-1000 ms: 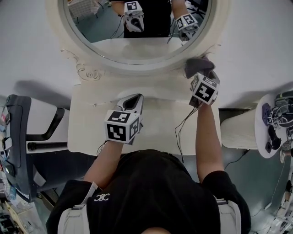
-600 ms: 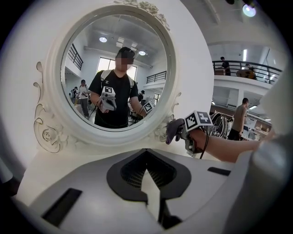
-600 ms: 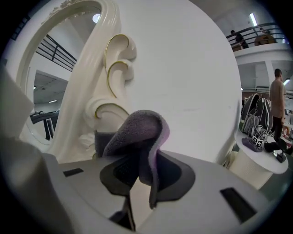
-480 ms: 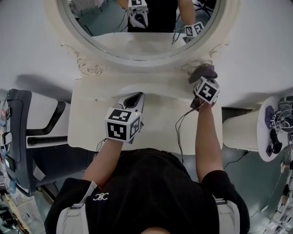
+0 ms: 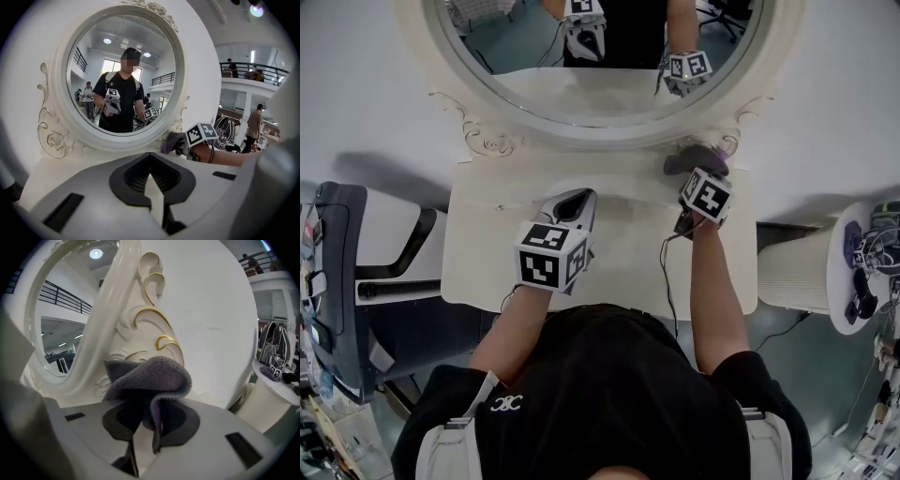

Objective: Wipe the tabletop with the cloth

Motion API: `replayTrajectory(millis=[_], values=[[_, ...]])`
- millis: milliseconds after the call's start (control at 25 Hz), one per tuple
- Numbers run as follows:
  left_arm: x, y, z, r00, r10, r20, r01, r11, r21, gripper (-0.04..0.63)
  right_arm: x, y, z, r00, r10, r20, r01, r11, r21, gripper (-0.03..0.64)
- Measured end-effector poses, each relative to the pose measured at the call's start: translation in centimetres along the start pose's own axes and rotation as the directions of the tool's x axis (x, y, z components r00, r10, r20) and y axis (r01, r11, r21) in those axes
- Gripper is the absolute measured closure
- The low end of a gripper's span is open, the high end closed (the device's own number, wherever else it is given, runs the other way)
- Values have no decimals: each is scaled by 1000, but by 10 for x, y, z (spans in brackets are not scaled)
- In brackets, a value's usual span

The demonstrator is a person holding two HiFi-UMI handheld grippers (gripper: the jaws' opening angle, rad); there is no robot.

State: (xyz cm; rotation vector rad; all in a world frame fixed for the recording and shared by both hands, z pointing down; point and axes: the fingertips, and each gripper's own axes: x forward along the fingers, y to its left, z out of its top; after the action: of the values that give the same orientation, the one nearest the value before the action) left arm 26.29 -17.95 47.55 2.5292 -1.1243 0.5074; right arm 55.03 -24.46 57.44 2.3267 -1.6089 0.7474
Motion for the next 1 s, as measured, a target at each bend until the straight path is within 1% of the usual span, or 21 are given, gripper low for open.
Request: replayTrajectory(millis=[80,160,280,400,520,600,760,840,1000], values=[[0,0,2,1000,-5,6,5,1000,-2,594,-4,17,1,999,29,14,-28,999,-30,529],[-1,2,4,1000,-9,10,9,1000,-3,595,-5,30,3,999,35,12,-34,998,-61,529],[-4,5,3,1000,-21,4,21,1000,0,594,-10,34,6,999,38,15,-37,998,-41,529],[-6,12,6,999,-35,7,35,999,9,595,-22,45,20,995,62,74,-60,998,-25,529],[-9,18,11,998,-53,14,53,998,25,595,-32,59,45,985,88,150,-91,996,11,529],[-12,21,13,998,-68,12,68,997,35,594,-44,61,64,978,82,193,-93,995,46,529],[-23,31,15,996,-87,12,87,995,50,594,-64,53,100,967,66,246,-111,979,173,529],[-27,38,18,996,-93,14,92,994,58,594,-73,47,120,957,44,288,-103,975,196,529],[-32,47,23,994,-110,23,108,992,67,595,-93,41,160,928,12,371,-97,972,213,529]])
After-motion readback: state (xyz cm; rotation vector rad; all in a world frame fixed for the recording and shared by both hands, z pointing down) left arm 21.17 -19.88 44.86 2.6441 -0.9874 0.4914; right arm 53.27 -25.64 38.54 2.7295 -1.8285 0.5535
